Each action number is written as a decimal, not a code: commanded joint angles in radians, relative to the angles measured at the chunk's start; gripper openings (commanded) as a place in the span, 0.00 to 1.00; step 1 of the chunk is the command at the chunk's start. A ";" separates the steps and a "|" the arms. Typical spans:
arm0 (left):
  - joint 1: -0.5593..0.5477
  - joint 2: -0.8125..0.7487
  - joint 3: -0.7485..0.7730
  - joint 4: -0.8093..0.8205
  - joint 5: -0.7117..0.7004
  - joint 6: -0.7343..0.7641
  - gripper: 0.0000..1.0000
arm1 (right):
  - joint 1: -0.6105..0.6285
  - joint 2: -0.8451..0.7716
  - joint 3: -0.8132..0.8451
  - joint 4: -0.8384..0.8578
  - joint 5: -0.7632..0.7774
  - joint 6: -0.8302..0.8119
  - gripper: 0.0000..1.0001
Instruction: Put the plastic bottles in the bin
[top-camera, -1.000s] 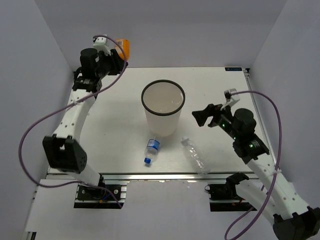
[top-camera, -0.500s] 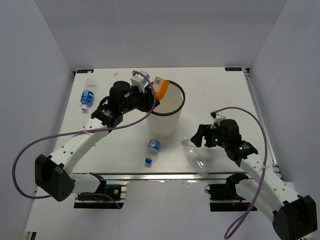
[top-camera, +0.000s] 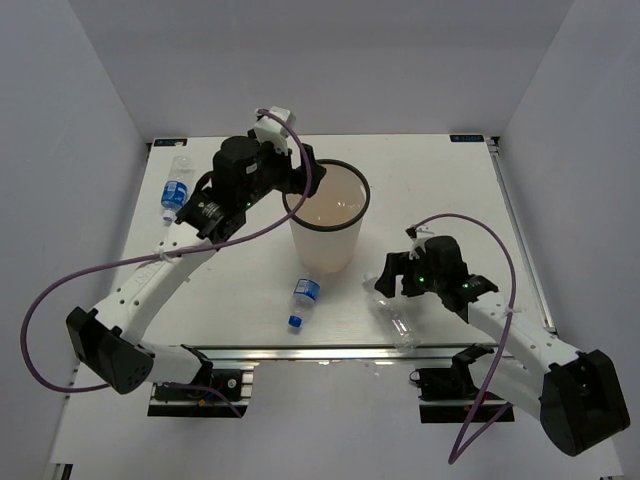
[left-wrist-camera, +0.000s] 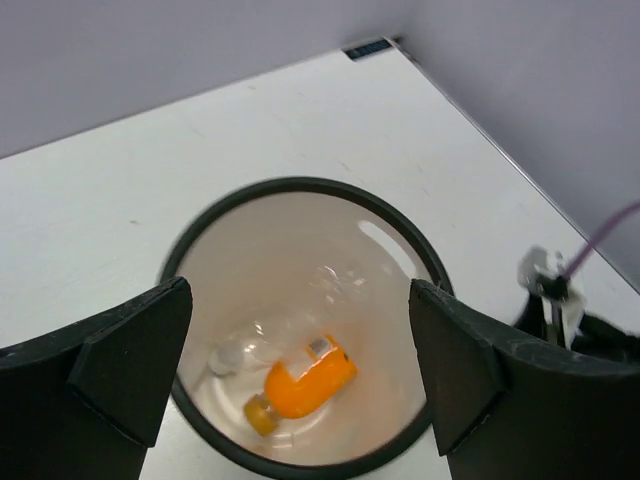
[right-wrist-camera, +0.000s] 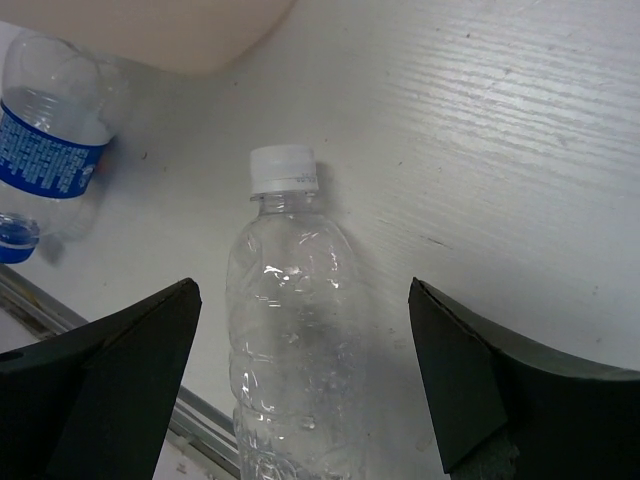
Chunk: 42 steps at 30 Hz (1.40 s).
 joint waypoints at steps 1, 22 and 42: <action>0.001 -0.008 0.047 -0.049 -0.261 -0.017 0.98 | 0.038 0.050 -0.015 0.059 0.003 0.001 0.89; 0.568 0.004 -0.363 -0.013 -0.117 -0.528 0.98 | 0.085 -0.004 0.493 0.161 0.555 -0.048 0.19; 0.532 -0.023 -0.566 0.018 0.064 -0.546 0.98 | 0.114 0.499 0.863 0.808 -0.385 -0.072 0.48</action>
